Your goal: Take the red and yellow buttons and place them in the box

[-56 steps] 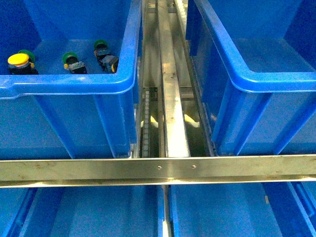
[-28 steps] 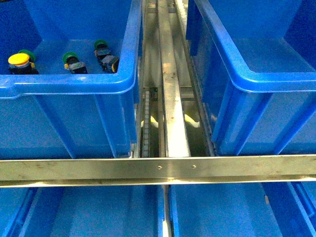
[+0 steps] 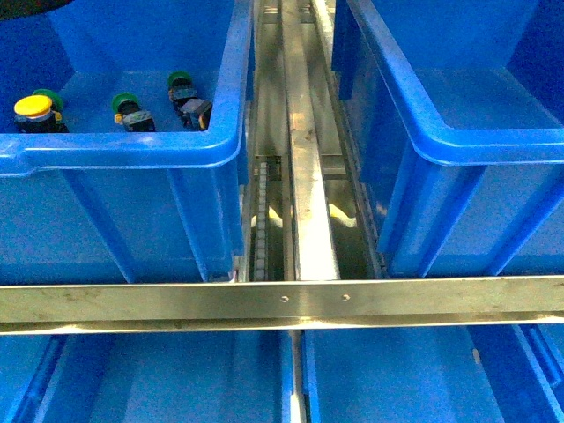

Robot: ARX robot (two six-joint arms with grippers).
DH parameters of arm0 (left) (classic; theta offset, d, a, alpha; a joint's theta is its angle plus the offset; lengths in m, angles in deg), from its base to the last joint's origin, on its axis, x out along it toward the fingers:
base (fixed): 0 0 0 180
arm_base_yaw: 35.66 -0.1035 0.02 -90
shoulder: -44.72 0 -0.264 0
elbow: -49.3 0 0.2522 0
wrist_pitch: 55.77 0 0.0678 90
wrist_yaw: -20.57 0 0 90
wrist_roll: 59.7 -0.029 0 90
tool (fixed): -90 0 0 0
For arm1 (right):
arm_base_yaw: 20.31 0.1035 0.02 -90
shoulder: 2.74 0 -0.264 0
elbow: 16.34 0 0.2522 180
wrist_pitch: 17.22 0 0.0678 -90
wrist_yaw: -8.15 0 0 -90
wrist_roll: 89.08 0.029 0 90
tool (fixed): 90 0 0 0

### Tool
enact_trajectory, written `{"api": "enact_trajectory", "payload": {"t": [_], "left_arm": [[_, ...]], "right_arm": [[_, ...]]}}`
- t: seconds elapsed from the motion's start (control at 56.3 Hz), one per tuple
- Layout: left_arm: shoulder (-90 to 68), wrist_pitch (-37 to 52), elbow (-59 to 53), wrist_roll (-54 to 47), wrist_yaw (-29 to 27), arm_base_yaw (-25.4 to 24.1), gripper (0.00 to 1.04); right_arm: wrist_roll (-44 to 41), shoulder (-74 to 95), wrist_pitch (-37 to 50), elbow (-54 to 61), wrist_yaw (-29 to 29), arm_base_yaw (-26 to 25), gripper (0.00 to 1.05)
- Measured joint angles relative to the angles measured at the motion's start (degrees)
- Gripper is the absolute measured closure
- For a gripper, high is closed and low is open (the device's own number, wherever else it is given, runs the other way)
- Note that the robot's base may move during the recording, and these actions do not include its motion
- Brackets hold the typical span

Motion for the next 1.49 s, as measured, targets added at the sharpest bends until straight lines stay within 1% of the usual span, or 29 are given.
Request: {"api": "enact_trajectory", "payload": {"t": [0.231,0.355,0.391,0.497,0.55,0.621,0.817,0.852,0.888,0.959,1.03,1.101,1.189,1.278,1.385,1.491], "left_arm": [[-0.5,-1.4,1.0,0.0,-0.5,0.4,0.71],[-0.5,-2.1,1.5,-0.1,-0.7,0.6,0.71],[-0.5,-2.4,1.6,-0.1,-0.8,0.7,0.71],[-0.5,-2.8,1.9,-0.2,-0.9,1.0,0.71],[-0.5,-3.0,2.1,-0.3,-1.1,1.1,0.71],[-0.5,-3.3,2.2,-0.2,-1.3,1.2,0.71],[-0.5,-5.1,2.4,-0.9,-2.6,1.9,0.71],[-0.5,-5.1,2.4,-0.9,-2.6,1.9,0.68],[-0.5,-5.3,2.4,-2.1,-3.3,2.0,0.60],[-0.5,-6.1,2.4,-4.0,-4.2,2.0,0.49],[-0.5,-7.9,2.4,-6.8,-7.3,2.0,0.37],[-0.3,-8.6,2.4,-8.5,-7.8,1.3,0.26],[1.4,-8.5,2.1,-9.9,-8.0,-0.9,0.07],[5.7,-9.0,0.9,-11.3,-8.0,-3.5,0.08],[12.2,-12.3,-1.9,-15.1,-7.8,-6.4,0.08],[19.5,-14.5,-7.2,-19.3,-7.6,-10.0,0.08]], "right_arm": [[-0.9,0.0,-0.1,-0.2,-0.9,0.6,0.07],[-1.0,0.0,-0.8,-0.2,-1.3,0.6,0.26],[-1.0,0.0,-1.5,-0.2,-1.8,0.6,0.36],[-1.0,0.0,-1.6,-0.1,-2.0,0.5,0.51],[-1.0,0.0,-2.0,0.2,-2.1,0.3,0.61],[-1.2,-0.4,-2.2,0.7,-2.2,0.0,0.69],[-1.4,-1.0,-2.9,1.5,-2.3,-0.8,0.70],[-1.4,-1.1,-3.0,1.7,-2.2,-1.0,0.70],[-1.4,-1.1,-3.0,1.8,-1.9,-1.2,0.70],[-1.8,-1.3,-3.1,2.0,-1.7,-1.6,0.71],[-2.0,-1.5,-3.7,2.4,-1.3,-2.5,0.71],[-2.0,-1.6,-4.2,3.0,-1.1,-3.3,0.71],[-2.3,-2.0,-5.6,3.7,-1.1,-5.0,0.71],[-3.1,-2.9,-6.4,3.7,-1.0,-5.9,0.71],[-5.6,-4.0,-7.8,3.6,-0.8,-6.5,0.71],[-10.7,-4.3,-10.0,2.6,-1.9,-6.7,0.71]]}}
